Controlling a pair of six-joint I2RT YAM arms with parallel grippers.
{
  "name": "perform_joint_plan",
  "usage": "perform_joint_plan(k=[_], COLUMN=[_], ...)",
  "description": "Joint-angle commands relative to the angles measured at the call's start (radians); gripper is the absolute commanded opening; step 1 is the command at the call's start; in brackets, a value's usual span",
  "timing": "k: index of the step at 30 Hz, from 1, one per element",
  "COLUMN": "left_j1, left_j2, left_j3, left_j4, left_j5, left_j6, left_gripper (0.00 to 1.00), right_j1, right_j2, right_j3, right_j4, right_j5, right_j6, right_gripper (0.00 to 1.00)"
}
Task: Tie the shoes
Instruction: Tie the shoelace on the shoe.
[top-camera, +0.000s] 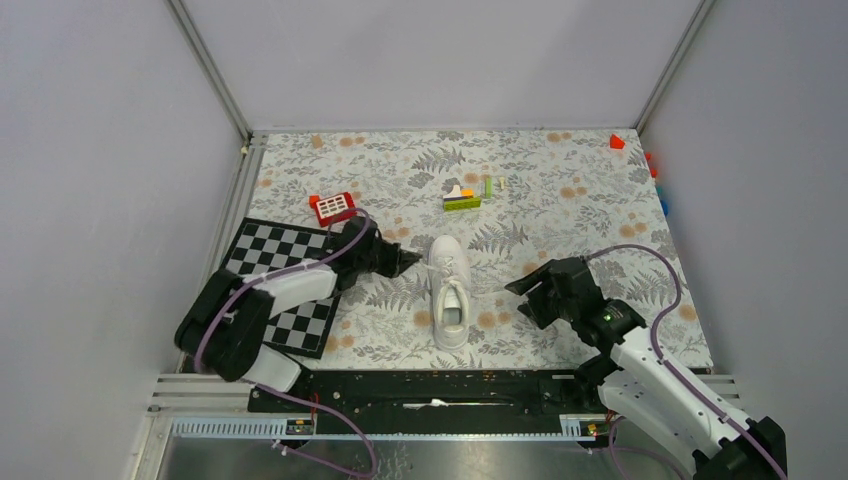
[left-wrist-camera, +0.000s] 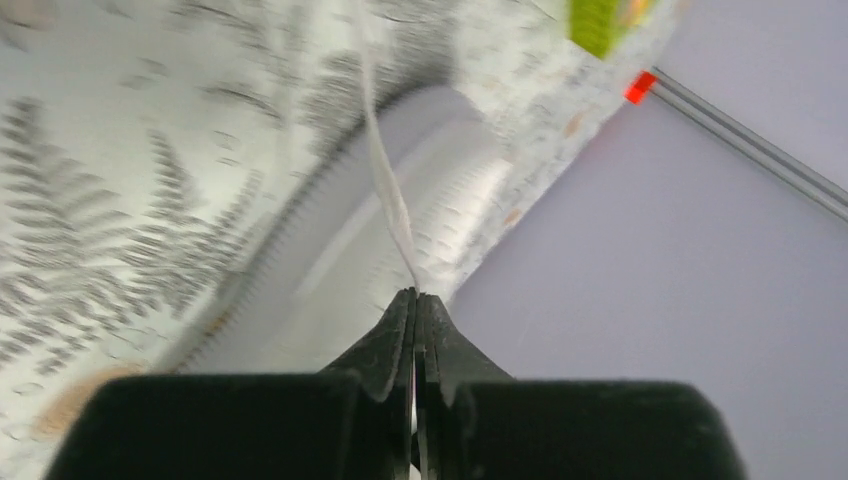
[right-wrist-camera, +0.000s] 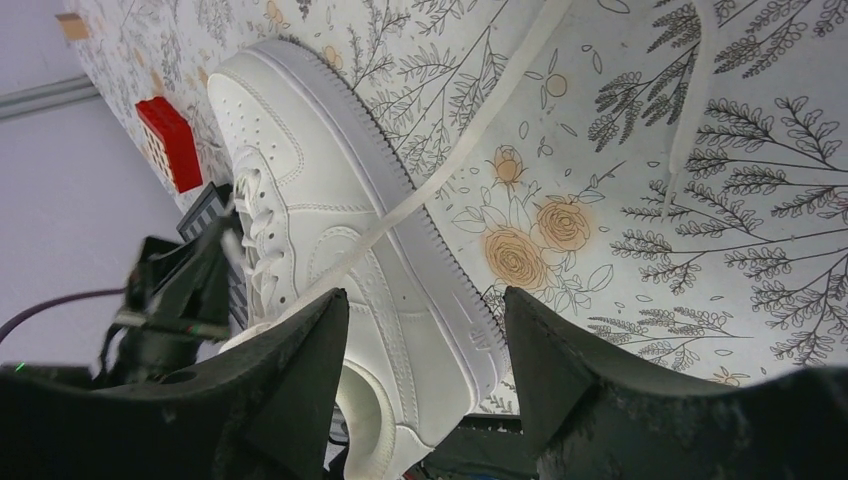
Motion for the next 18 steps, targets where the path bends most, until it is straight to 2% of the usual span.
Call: perform_joint_plan(k=[1,6,11,18], left_j1=[0.012,0.017,0.017,0.017], left_j2=[-0.167,-0.303,-0.344,-0.373], left_j3=[0.118,0.175,0.267,0.324], left_j4=[-0.222,-0.411,-0.568,-0.621], left_j5=[-0.039,-0.074,-0.046,-0.045], left_j6=[0.168,0.352,0.519,0.606], left_gripper=[0.0,0.0,0.0,0.0], right_j1=[0.002,0.002,0.004,0.004], right_j2=[0.05,0.183,0.343,0.474], right_j3=[0.038,0.015,0.0,-0.05], right_j4=[0.013,0.166,0.305,0.479], right_j5=[0.044,-0.099,-0.203,-0.237], right_j6=[0.112,0.224,0.299,0.413], right_gripper=[0.66,0.64,0.65,0.69])
